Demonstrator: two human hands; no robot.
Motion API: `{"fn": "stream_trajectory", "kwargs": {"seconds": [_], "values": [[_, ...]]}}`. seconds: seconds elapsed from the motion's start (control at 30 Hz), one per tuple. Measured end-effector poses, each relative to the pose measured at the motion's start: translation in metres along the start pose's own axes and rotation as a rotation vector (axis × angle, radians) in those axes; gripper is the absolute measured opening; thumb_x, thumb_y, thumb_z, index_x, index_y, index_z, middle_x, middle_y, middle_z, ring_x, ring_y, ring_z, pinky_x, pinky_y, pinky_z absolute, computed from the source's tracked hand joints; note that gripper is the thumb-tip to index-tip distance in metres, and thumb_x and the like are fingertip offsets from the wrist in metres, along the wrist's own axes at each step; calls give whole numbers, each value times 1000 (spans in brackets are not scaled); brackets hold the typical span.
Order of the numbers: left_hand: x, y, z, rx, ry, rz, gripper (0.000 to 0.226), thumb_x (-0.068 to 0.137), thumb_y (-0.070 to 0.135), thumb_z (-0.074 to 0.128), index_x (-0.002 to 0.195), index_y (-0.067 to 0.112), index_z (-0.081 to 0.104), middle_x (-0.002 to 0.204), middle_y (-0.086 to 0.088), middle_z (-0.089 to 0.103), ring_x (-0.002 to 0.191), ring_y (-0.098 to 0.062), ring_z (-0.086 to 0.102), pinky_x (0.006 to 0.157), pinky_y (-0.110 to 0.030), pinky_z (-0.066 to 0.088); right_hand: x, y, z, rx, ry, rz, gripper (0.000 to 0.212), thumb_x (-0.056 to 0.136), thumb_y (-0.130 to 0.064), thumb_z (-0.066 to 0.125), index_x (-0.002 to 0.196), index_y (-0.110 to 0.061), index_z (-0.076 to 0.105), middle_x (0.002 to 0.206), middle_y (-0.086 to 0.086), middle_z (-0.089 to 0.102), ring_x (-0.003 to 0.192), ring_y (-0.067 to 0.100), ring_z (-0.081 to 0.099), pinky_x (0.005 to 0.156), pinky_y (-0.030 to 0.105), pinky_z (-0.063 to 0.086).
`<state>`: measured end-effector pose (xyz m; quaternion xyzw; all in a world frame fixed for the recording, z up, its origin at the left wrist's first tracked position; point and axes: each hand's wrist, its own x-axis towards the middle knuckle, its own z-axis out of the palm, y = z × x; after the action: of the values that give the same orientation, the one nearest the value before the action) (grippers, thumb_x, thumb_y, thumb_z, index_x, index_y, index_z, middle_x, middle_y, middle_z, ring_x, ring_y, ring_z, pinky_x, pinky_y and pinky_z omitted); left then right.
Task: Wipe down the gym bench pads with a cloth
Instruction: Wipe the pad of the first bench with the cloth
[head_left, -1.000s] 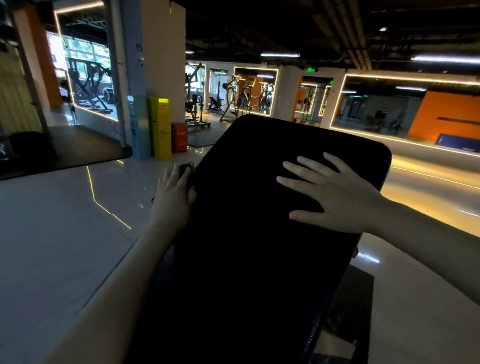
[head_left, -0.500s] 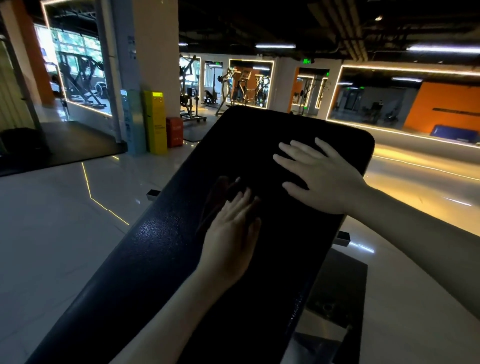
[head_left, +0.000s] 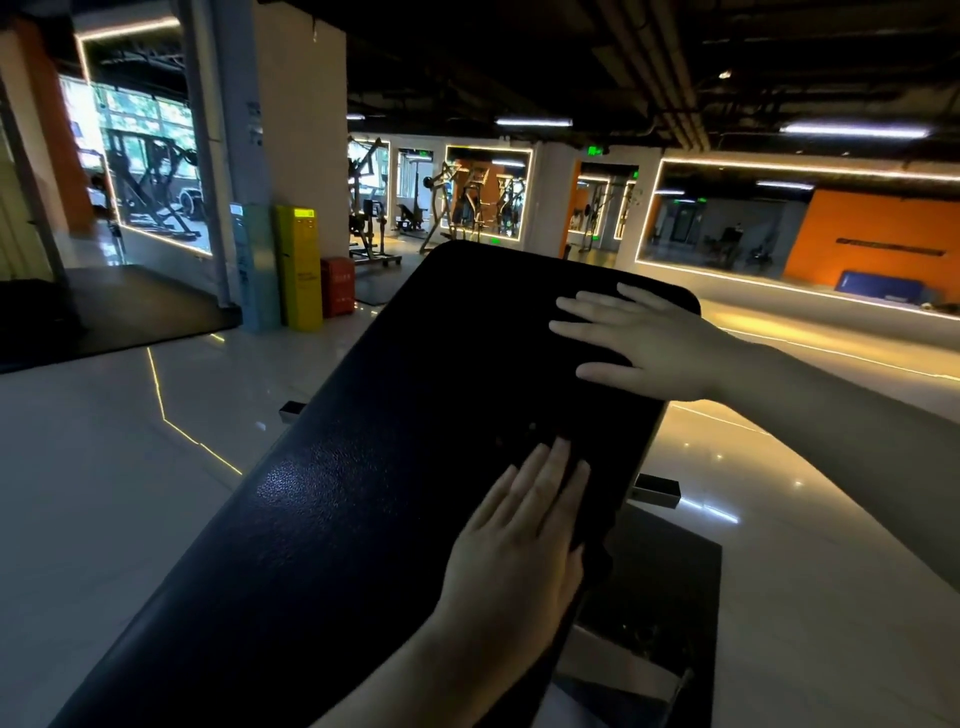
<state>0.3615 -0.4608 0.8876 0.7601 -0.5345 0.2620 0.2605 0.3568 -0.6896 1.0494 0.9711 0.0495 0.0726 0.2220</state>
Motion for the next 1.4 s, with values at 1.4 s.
{"fn": "stream_trajectory", "kwargs": {"seconds": [1.4], "values": [[78,-49,-6,114,-68,96,50,91,34,42,134,11,55,144,-6,49,131,-15,49,108,-34,39,-3,-9,6,80,165,83,88,74,-56,-5,154,-26,16,162,-8,5,148,5,-2,114,23,-13]]}}
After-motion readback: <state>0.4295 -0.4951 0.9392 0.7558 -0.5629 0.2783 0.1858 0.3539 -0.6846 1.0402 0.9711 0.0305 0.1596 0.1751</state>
